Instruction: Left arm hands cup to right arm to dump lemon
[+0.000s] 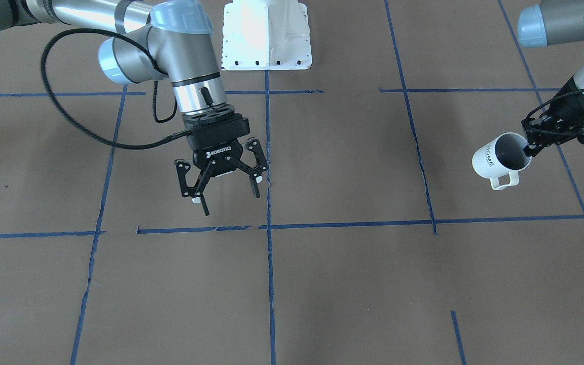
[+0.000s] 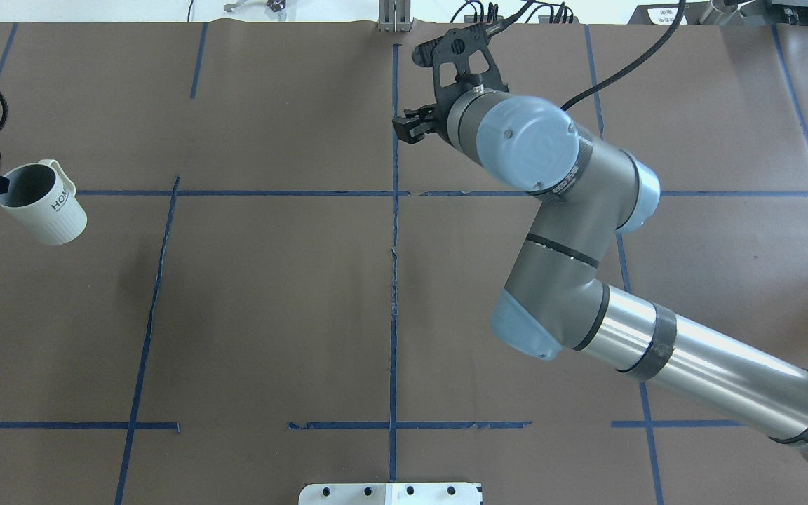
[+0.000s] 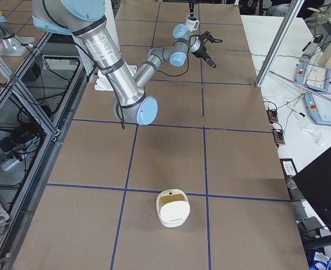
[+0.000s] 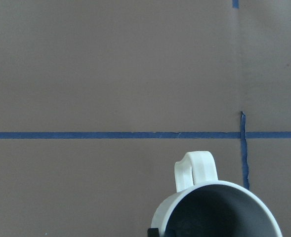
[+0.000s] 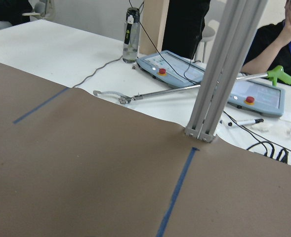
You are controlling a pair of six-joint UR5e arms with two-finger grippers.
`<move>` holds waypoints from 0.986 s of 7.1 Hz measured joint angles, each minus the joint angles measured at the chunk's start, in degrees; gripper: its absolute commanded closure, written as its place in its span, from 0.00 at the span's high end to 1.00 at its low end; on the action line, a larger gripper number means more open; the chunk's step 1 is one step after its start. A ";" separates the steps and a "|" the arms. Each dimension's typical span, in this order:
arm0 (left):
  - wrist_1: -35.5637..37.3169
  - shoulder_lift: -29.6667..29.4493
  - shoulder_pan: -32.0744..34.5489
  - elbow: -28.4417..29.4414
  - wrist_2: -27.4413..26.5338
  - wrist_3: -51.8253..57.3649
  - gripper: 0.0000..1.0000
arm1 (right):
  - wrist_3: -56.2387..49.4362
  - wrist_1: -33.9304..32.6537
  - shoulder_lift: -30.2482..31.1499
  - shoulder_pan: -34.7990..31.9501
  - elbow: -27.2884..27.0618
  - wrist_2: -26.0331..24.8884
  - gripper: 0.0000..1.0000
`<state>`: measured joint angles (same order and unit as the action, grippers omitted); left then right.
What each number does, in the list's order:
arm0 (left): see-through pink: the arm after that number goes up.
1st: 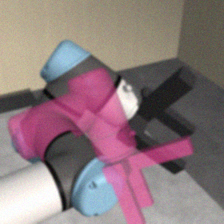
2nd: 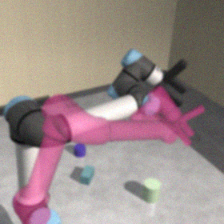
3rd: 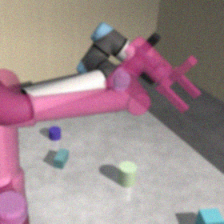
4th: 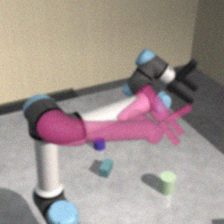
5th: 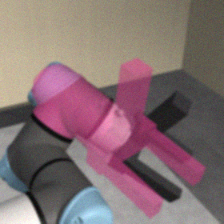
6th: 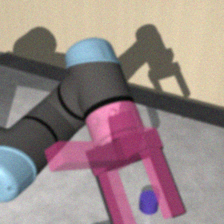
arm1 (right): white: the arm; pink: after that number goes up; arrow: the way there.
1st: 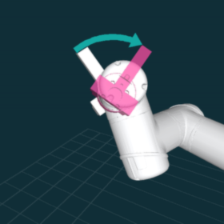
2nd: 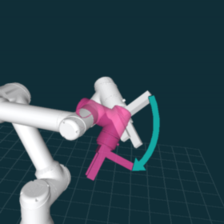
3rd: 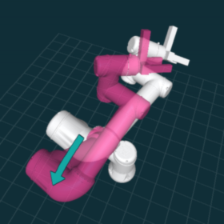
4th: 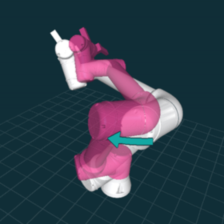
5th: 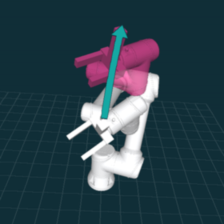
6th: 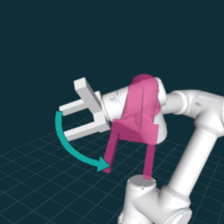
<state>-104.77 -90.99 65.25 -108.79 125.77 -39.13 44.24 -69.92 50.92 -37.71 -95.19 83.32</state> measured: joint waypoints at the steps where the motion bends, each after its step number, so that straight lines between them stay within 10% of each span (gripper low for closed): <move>1: -5.95 2.73 0.06 0.51 -0.02 -1.15 0.00 | -0.05 -4.95 0.68 -3.85 -1.45 7.61 1.00; 4: -17.24 6.76 -0.19 3.96 -4.34 -2.72 0.00 | -9.19 -14.67 2.58 -16.02 -3.11 29.13 1.00; 7: -22.18 6.95 -3.17 7.84 -6.14 -2.85 0.03 | -14.00 -15.55 6.72 -20.86 -6.08 36.85 1.00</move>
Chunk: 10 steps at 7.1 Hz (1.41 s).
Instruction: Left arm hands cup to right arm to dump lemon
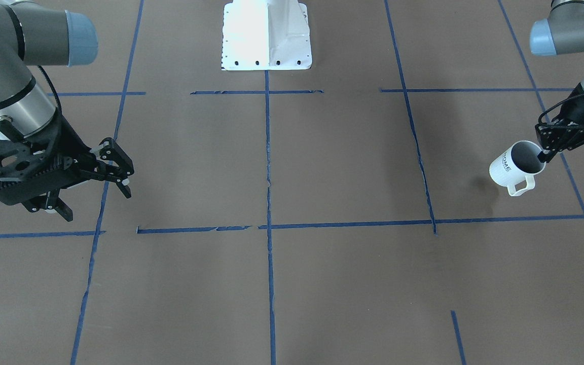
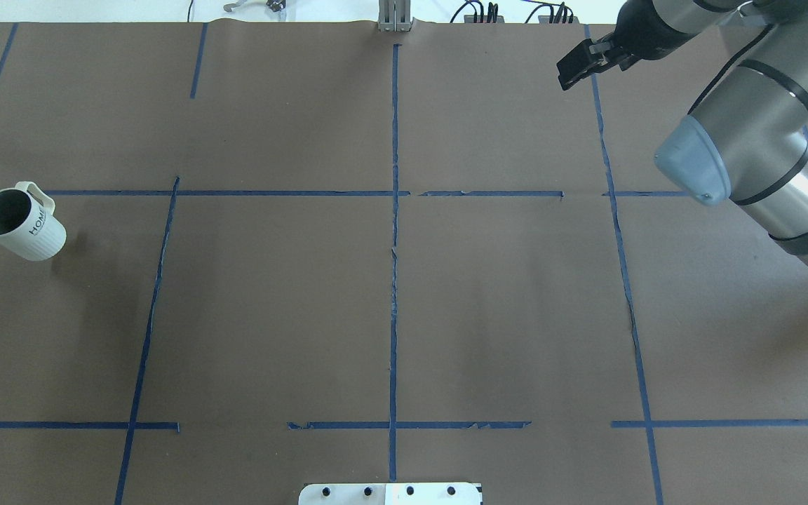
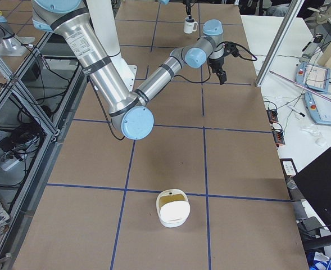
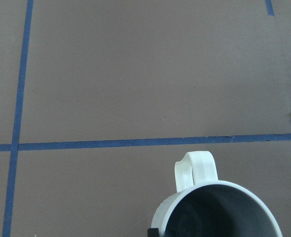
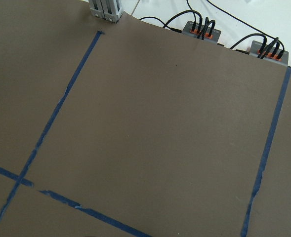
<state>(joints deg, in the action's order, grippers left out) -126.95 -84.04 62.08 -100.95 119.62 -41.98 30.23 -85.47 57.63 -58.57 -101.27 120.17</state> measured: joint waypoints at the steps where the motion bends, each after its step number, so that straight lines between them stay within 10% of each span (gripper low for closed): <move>1: -0.40 -0.08 -1.20 0.57 -0.04 0.04 0.25 | -0.28 -0.03 0.44 -0.16 -0.54 0.29 1.00; 2: -0.58 -0.17 -1.78 1.34 -0.03 0.26 0.99 | -0.44 -0.04 0.66 -0.23 -0.70 0.38 1.00; 6: 3.18 -0.02 0.78 2.80 2.44 10.10 1.00 | -7.00 -0.27 4.73 -4.31 -0.20 3.39 1.00; 10: 34.10 -0.40 22.56 -2.46 10.22 46.25 1.00 | -23.54 -7.58 14.41 -15.51 -0.49 8.23 1.00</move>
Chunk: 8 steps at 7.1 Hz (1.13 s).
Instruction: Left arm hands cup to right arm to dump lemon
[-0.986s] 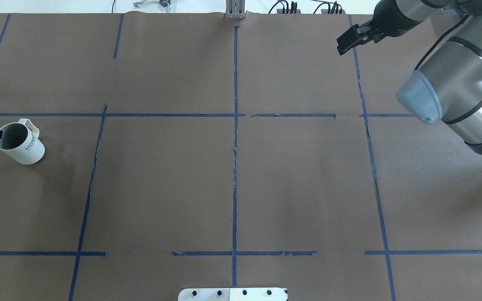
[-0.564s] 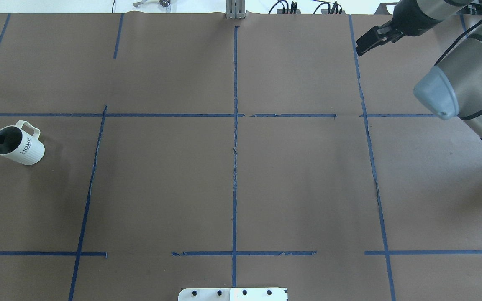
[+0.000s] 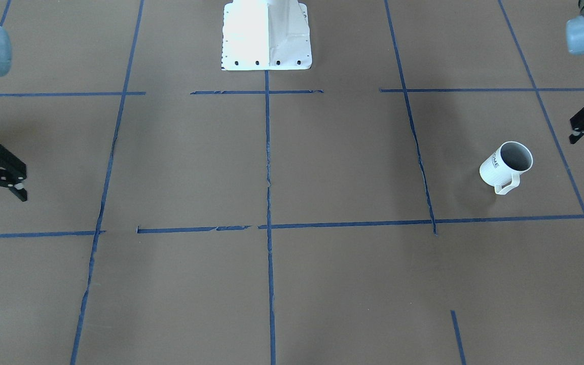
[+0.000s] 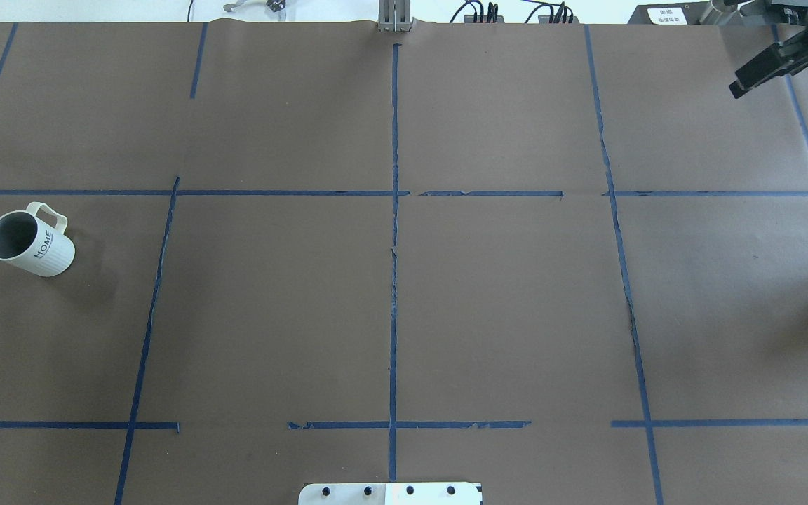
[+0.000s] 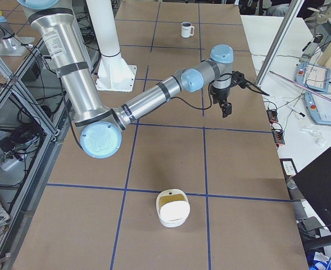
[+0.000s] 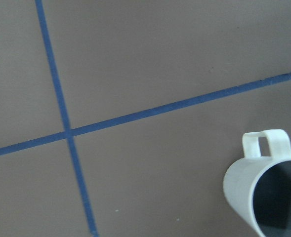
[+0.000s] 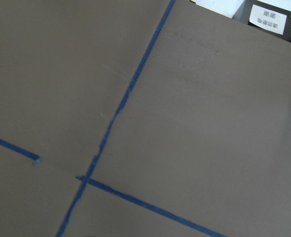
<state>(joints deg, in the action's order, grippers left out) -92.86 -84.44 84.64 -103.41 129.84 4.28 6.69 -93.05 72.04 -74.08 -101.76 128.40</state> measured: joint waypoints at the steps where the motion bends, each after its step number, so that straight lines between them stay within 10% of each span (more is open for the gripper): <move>1: 4.14 1.14 2.53 0.21 1.11 2.99 1.00 | -4.67 -0.96 3.91 -2.49 0.03 1.69 1.00; 8: 5.93 4.44 4.58 0.83 6.64 4.91 1.00 | -17.01 -0.73 24.75 -14.40 -0.84 4.79 1.00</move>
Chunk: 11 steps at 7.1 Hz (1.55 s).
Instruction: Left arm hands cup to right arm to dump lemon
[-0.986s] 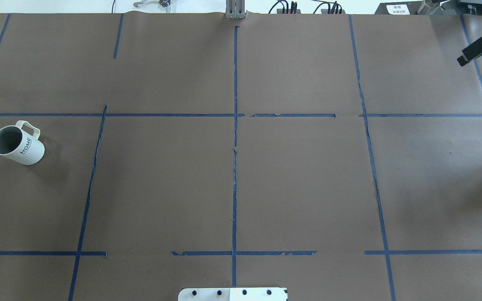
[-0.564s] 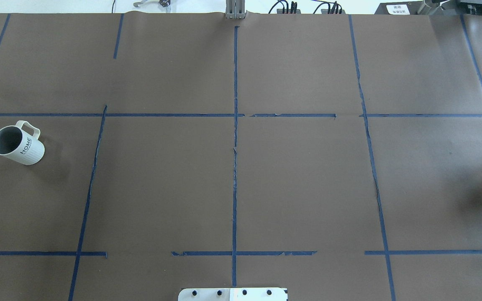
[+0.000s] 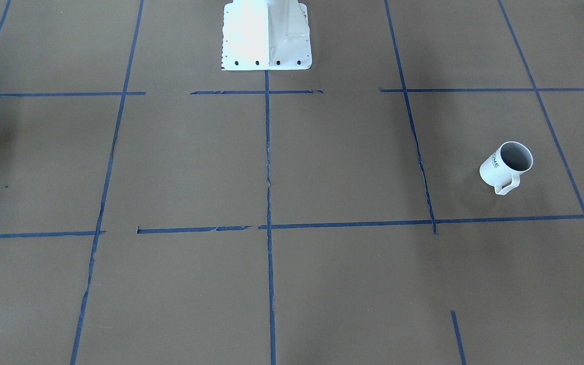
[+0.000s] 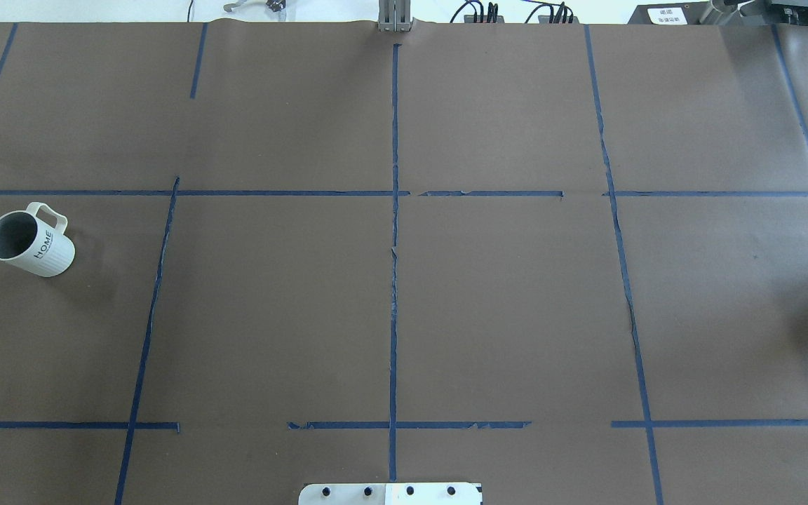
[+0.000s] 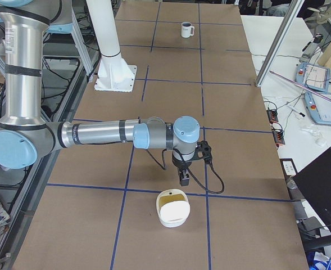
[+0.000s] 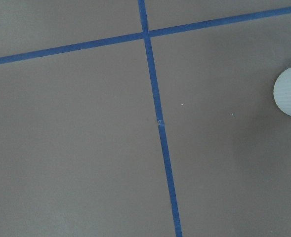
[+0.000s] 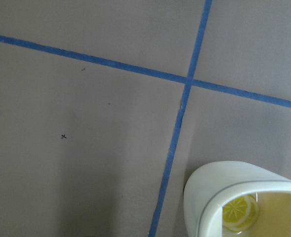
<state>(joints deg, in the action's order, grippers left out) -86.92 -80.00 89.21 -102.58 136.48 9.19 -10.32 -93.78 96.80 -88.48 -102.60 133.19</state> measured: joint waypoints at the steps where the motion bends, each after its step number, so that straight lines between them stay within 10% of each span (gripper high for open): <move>1: 0.05 0.09 0.00 0.16 -0.14 -0.08 1.00 | -0.95 0.08 0.85 -0.60 -0.76 -0.47 1.00; 11: -0.06 0.54 -0.01 -0.10 -0.43 0.21 1.00 | -1.40 0.73 1.41 -0.42 -1.24 -0.53 1.00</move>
<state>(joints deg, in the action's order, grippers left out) -86.98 -79.47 89.21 -102.68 136.06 9.40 -11.72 -93.06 98.21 -88.90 -103.84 132.67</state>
